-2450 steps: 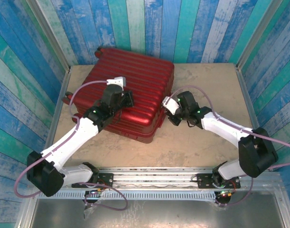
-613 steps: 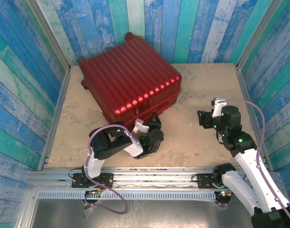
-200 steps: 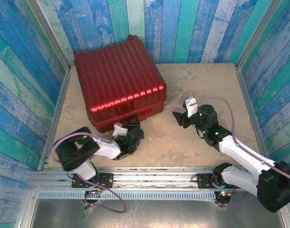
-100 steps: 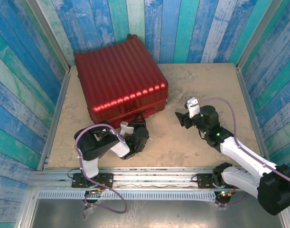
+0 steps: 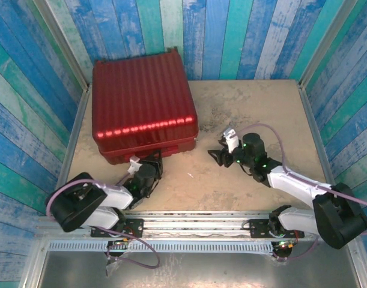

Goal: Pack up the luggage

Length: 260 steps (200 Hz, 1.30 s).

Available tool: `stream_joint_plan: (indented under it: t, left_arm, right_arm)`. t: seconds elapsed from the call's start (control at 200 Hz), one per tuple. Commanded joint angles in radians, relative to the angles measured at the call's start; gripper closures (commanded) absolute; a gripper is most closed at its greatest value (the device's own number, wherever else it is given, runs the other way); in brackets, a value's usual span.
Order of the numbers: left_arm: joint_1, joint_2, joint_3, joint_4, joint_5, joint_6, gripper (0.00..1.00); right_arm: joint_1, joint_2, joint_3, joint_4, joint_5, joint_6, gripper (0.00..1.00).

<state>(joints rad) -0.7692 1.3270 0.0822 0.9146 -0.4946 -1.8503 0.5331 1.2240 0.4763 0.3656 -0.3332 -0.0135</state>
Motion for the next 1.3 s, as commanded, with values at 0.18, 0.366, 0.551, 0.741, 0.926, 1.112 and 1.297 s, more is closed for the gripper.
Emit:
stream_joint_plan:
  t: [0.18, 0.366, 0.551, 0.741, 0.926, 1.112, 1.297]
  left_arm:
    - [-0.018, -0.353, -0.082, -0.584, 0.023, 0.148, 1.00]
    - [-0.018, -0.505, -0.109, -0.698, 0.005, 0.141, 1.00]
    - [-0.018, -0.584, -0.155, -0.744, 0.009, 0.111, 1.00]
    - [-0.017, -0.649, -0.165, -0.801, 0.004, 0.112, 1.00]
    - [-0.017, -0.655, -0.168, -0.812, 0.011, 0.117, 1.00]
    - [-0.018, -0.647, -0.170, -0.828, 0.012, 0.123, 1.00]
    - [-0.017, -0.636, -0.141, -0.943, -0.047, 0.200, 1.00]
  right_arm:
    - [0.137, 0.158, 0.041, 0.206, 0.047, 0.015, 0.27]
    - [0.205, 0.258, 0.089, 0.253, 0.038, -0.002, 0.27]
    - [0.257, 0.317, 0.103, 0.303, 0.081, -0.005, 0.27]
    - [0.278, 0.354, 0.140, 0.299, 0.140, -0.013, 0.27]
    - [0.288, 0.379, 0.169, 0.295, 0.179, -0.007, 0.40]
    - [0.294, 0.365, 0.176, 0.285, 0.178, -0.009, 0.79]
    - [0.300, 0.307, 0.195, 0.197, 0.126, -0.055, 0.99]
